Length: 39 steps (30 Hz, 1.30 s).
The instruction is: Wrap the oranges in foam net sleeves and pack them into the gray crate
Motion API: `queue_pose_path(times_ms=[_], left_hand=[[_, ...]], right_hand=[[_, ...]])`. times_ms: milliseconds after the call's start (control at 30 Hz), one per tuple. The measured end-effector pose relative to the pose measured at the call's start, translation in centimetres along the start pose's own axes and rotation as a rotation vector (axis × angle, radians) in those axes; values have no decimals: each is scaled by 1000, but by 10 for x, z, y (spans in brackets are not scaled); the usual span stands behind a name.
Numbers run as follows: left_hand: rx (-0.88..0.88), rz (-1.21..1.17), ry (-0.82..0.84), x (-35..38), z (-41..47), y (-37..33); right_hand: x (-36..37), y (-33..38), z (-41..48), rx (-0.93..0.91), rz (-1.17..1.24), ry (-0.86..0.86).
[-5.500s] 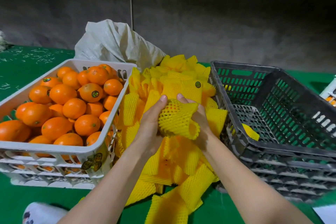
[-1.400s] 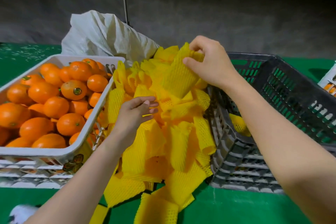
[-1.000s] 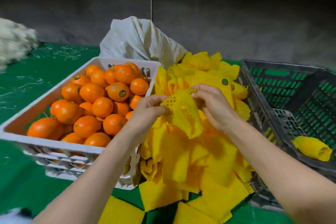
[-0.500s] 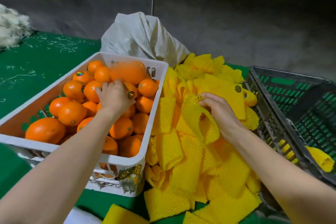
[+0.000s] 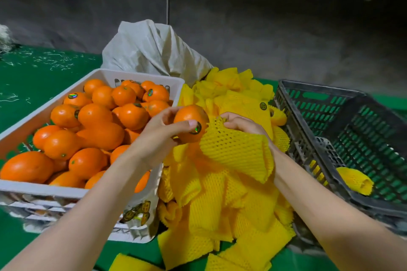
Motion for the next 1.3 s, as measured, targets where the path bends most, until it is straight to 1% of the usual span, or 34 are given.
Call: queue_pose_path(times_ms=[100,200,267,333,433,500,600,667,733,767,833,867,933,1000,1067,1133,1200,1300], left_hand=[[-40,-94,-68,15,-3,19],[-66,-231,-133,30,-8,41],[-95,-320,-152,39,-11,58],[-105,-412,-145,47,-17,69],[-84,-479,-88,58,-23,81],[-84,-491,-31,66,-25,85],[-120,-519,28,74,-28,90],[-127,-395,61,75,-30,92],[-71,-257,60,73,-31,92],[-38,-241,41,71,-31,90],[-33,-310,-13,72,-31,91],[-53,-395,-45,73,-29,94],[-108,-584,-97,73,-26,102],[-198,-640,-91,76,-26,107],[-242,-624,-70,76,-27,109],[-232,-605,-72,73,-25,108],[-212,-603,-80,69,-24,106],[-228,-625,-80,67,-26,107]], right_hand=[[-2,2,-12,7,49,43],[4,6,-28,19,81,160],[5,3,-37,-11,28,148],[0,0,-44,-70,-51,14],[-19,-8,-49,-193,-207,-261],[-28,-15,-52,-244,-335,-358],[-33,-24,-57,-273,-409,-456],[-34,-29,-62,-263,-421,-531],[-31,-35,-67,-254,-397,-558],[-28,-36,-69,-265,-381,-564],[-20,-35,-77,-321,-399,-615],[-16,-34,-80,-358,-438,-650],[-6,-33,-84,-410,-514,-670],[-5,-33,-82,-431,-521,-663],[-14,-31,-75,-408,-472,-692],[-23,-31,-64,-344,-368,-688],[-27,-32,-55,-276,-295,-643],[-28,-40,-46,-163,-184,-559]])
Point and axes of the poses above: each hand's wrist, its own z-axis towards the middle knuckle, its own x-axis out of the palm, y = z × x, the point moved 6 cm from there along z, towards the middle knuckle, and after that the axes turned 11 degrees about -z, right-handed, at the moved point
